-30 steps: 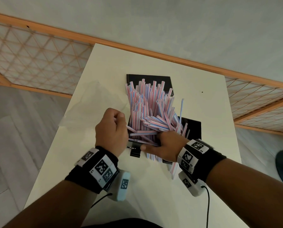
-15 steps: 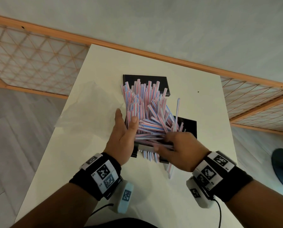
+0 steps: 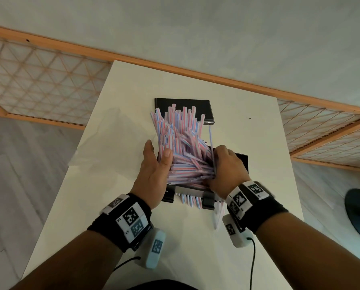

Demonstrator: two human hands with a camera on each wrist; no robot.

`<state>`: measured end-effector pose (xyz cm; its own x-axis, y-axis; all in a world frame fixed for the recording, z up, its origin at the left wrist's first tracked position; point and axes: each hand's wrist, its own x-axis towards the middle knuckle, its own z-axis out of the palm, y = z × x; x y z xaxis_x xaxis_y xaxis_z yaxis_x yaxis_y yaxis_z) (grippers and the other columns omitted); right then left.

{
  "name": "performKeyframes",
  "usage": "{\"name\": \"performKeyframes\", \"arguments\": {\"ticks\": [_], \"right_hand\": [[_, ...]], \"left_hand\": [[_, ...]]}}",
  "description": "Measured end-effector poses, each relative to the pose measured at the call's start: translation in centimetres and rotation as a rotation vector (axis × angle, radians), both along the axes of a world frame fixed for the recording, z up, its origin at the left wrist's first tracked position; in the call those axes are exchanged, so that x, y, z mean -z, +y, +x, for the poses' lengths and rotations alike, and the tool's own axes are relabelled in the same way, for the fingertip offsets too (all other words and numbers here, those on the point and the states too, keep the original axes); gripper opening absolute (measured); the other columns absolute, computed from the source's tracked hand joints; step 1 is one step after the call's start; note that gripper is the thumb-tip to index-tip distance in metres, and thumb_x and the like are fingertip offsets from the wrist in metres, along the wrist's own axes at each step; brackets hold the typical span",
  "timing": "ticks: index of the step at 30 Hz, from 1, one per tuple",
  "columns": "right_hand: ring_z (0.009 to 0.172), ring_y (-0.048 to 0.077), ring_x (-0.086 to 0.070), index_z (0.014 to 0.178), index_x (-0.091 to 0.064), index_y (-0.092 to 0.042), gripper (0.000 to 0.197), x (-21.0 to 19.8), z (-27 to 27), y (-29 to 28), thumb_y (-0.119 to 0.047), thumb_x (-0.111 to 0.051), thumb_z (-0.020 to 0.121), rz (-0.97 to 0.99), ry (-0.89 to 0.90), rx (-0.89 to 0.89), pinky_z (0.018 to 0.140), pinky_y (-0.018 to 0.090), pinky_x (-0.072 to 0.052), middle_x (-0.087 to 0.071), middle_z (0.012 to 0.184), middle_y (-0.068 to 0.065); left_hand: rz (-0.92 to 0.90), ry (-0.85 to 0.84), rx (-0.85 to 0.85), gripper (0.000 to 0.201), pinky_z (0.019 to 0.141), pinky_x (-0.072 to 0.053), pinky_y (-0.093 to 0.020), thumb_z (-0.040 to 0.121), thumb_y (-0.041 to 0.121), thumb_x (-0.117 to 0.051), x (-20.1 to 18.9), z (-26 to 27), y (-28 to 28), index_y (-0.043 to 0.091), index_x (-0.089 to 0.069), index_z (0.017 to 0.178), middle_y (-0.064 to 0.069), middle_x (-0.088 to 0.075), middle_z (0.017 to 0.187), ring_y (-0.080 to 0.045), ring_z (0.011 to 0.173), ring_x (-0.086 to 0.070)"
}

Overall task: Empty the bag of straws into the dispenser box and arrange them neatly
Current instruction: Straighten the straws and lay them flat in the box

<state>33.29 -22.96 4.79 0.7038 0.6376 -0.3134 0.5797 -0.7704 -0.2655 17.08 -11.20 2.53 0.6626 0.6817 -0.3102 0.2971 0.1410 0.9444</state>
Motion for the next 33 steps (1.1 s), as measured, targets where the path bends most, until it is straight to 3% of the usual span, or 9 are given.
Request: {"name": "performKeyframes", "arguments": {"ticks": [4, 9, 14, 17, 21, 26, 28, 30, 33], "right_hand": [[0.096, 0.029, -0.054, 0.102, -0.033, -0.021, 0.062, 0.3, -0.2, 0.2, -0.018, -0.084, 0.066, 0.087, 0.067, 0.044, 0.077, 0.034, -0.045, -0.051, 0.112, 0.006], [0.095, 0.03, -0.055, 0.105, -0.047, -0.015, 0.044, 0.6, -0.5, 0.8, -0.008, -0.071, 0.069, 0.131, 0.056, -0.087, 0.074, 0.027, -0.038, -0.054, 0.104, 0.006], [0.082, 0.026, -0.049, 0.09, -0.047, -0.021, 0.037, 0.5, -2.5, 1.6, 0.001, -0.063, 0.064, 0.368, 0.05, -0.227, 0.068, 0.026, -0.033, -0.048, 0.093, 0.001], [0.08, 0.022, -0.046, 0.088, -0.05, -0.018, 0.035, 0.8, -3.5, 2.2, -0.001, -0.065, 0.061, 0.454, 0.025, -0.216, 0.068, 0.024, -0.032, -0.048, 0.093, 0.001], [0.078, 0.014, -0.043, 0.088, -0.052, -0.015, 0.034, 0.4, -4.2, 1.9, -0.012, -0.076, 0.065, 0.624, 0.045, -0.195, 0.067, 0.01, -0.031, -0.046, 0.089, -0.003], [0.091, 0.014, -0.059, 0.103, -0.047, -0.03, 0.053, -1.0, -2.6, -1.7, -0.034, -0.081, 0.063, 0.646, 0.095, -0.105, 0.082, 0.029, -0.052, -0.054, 0.103, -0.006], [0.094, 0.018, -0.061, 0.105, -0.047, -0.029, 0.056, -1.2, -1.8, -3.6, -0.029, -0.081, 0.061, 0.676, 0.115, 0.003, 0.081, 0.038, -0.056, -0.055, 0.105, -0.004], [0.095, 0.018, -0.063, 0.108, -0.049, -0.023, 0.056, -1.6, -1.2, -4.9, -0.024, -0.083, 0.064, 0.594, 0.074, 0.116, 0.082, 0.038, -0.056, -0.059, 0.104, -0.003], [0.097, 0.024, -0.063, 0.114, -0.052, -0.015, 0.054, -2.3, -0.5, -4.9, -0.033, -0.08, 0.072, 0.143, 0.034, 0.16, 0.08, 0.03, -0.049, -0.064, 0.102, -0.001]], "left_hand": [[0.008, -0.057, -0.006, 0.125, 0.124, -0.021, -0.056, 0.075, 0.097, -0.024, 0.7, 0.1, 0.0, 0.003, -0.011, 0.156, -0.026, -0.026, 0.158, -0.042, 0.149, -0.023], [0.021, -0.123, 0.0, 0.116, 0.117, -0.029, -0.062, 0.081, 0.093, -0.034, 1.0, 0.2, -0.1, -0.001, -0.023, 0.148, -0.03, -0.035, 0.148, -0.047, 0.14, -0.033], [0.042, -0.305, -0.13, 0.084, 0.113, -0.039, -0.055, 0.092, 0.073, -0.046, -0.5, 0.3, -0.5, 0.014, -0.033, 0.15, -0.011, -0.051, 0.146, -0.027, 0.137, -0.05], [0.032, -0.451, -0.24, 0.037, 0.095, -0.049, -0.033, 0.092, 0.054, -0.047, -2.6, 1.1, -0.8, 0.033, -0.048, 0.123, 0.003, -0.058, 0.116, -0.009, 0.105, -0.058], [0.06, -0.394, -0.337, 0.072, 0.111, -0.044, -0.043, 0.093, 0.057, -0.044, -3.3, 1.6, -0.5, 0.008, -0.04, 0.146, -0.022, -0.051, 0.143, -0.032, 0.131, -0.053], [0.045, -0.321, -0.367, 0.075, 0.105, -0.039, -0.012, 0.093, 0.054, -0.042, -2.6, 0.7, 0.1, 0.009, -0.035, 0.152, -0.011, -0.043, 0.154, -0.019, 0.143, -0.042], [0.022, -0.322, -0.342, 0.088, 0.111, -0.038, -0.019, 0.083, 0.069, -0.045, -2.4, 0.5, -0.1, 0.014, -0.035, 0.151, -0.008, -0.044, 0.153, -0.019, 0.144, -0.041], [0.009, -0.301, -0.311, 0.098, 0.119, -0.037, -0.042, 0.079, 0.079, -0.051, -2.1, 0.5, -0.6, 0.012, -0.036, 0.148, -0.018, -0.045, 0.15, -0.032, 0.143, -0.041], [0.012, -0.287, -0.27, 0.11, 0.114, -0.037, -0.059, 0.074, 0.089, -0.052, -1.7, 0.8, -1.3, 0.009, -0.035, 0.148, -0.019, -0.047, 0.147, -0.036, 0.141, -0.044]]}}
